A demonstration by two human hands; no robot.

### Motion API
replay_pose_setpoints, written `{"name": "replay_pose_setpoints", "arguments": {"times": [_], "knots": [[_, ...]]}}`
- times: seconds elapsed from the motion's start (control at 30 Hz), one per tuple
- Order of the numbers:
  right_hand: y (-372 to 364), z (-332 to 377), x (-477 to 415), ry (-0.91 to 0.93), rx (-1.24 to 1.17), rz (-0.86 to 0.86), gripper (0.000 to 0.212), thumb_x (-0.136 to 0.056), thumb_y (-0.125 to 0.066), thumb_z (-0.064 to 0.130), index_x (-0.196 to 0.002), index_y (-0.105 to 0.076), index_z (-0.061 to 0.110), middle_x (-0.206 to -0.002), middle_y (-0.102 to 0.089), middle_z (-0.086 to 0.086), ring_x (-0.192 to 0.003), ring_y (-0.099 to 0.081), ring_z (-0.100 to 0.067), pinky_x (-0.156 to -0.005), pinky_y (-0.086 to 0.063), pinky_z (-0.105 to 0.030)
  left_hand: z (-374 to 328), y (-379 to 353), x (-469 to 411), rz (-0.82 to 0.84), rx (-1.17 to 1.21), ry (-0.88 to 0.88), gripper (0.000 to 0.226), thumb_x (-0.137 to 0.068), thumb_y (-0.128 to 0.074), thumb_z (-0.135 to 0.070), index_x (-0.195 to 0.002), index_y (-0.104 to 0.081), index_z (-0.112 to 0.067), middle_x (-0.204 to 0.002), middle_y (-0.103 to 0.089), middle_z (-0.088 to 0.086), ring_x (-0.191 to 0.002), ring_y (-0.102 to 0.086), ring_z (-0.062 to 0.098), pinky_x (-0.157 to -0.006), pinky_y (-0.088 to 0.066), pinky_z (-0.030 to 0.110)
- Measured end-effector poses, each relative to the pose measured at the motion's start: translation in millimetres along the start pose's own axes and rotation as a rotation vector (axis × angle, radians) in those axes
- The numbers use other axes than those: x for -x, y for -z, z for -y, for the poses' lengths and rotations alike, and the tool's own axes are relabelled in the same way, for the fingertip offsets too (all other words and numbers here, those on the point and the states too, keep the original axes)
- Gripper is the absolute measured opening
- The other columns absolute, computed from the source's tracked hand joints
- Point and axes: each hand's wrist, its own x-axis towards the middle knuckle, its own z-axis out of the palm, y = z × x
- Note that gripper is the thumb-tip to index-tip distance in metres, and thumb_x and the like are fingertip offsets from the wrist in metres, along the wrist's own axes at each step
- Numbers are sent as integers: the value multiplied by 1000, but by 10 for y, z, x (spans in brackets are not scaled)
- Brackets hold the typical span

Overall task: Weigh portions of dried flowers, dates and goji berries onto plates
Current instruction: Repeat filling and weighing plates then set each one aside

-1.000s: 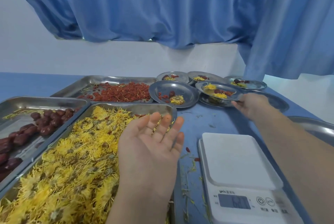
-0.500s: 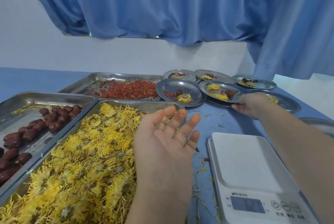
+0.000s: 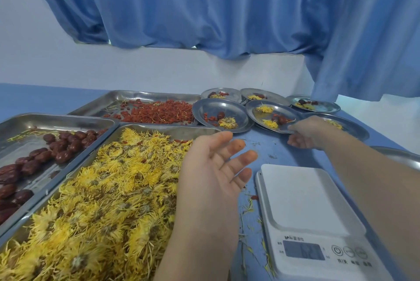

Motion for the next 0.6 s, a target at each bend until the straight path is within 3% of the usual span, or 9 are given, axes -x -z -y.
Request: {"name": "replay_pose_setpoints", "arguments": {"times": [0.13, 0.27, 0.37, 0.5, 0.6], "knots": [[63, 77, 268, 80, 98, -13, 30, -93, -60, 15, -117, -53, -2, -81, -62, -17, -58, -62, -25, -47, -51, -29, 20, -4, 2, 36, -69, 23, 13, -85, -55, -22, -87, -66, -14, -73, -67, 2, -63, -67, 19, -59, -47, 29], [211, 232, 709, 269, 157, -34, 12, -91, -60, 15, -95, -61, 4, -77, -65, -11, -55, -62, -20, -49, -54, -26, 48, 4, 0, 49, -131, 14, 10, -84, -56, -20, -86, -64, -14, -71, -66, 2, -59, -64, 18, -56, -45, 27], [416, 215, 1129, 486, 283, -72, 11, -88, -60, 21, -82, -62, 12, -69, -68, -5, -50, -64, -10, -46, -51, -21, 80, 2, 9, 68, -177, 4, 11, -83, -56, -21, -88, -63, -15, -71, -65, 2, -59, -63, 16, -56, -44, 29], [690, -86, 1690, 737, 412, -142, 9, -83, -61, 29, -75, -61, 26, -70, -66, 9, -61, -63, -7, -57, -49, -22, 147, -3, 19, 93, -269, -23, 12, -87, -53, -20, -91, -63, -14, -70, -64, 2, -61, -62, 15, -59, -44, 30], [886, -489, 1927, 824, 485, -179, 6, -82, -58, 34, -77, -59, 31, -75, -62, 22, -67, -58, 0, -57, -42, -12, 210, -17, 35, 133, -352, -19, 13, -88, -54, -21, -92, -63, -13, -69, -64, 2, -60, -62, 16, -62, -43, 31]]}}
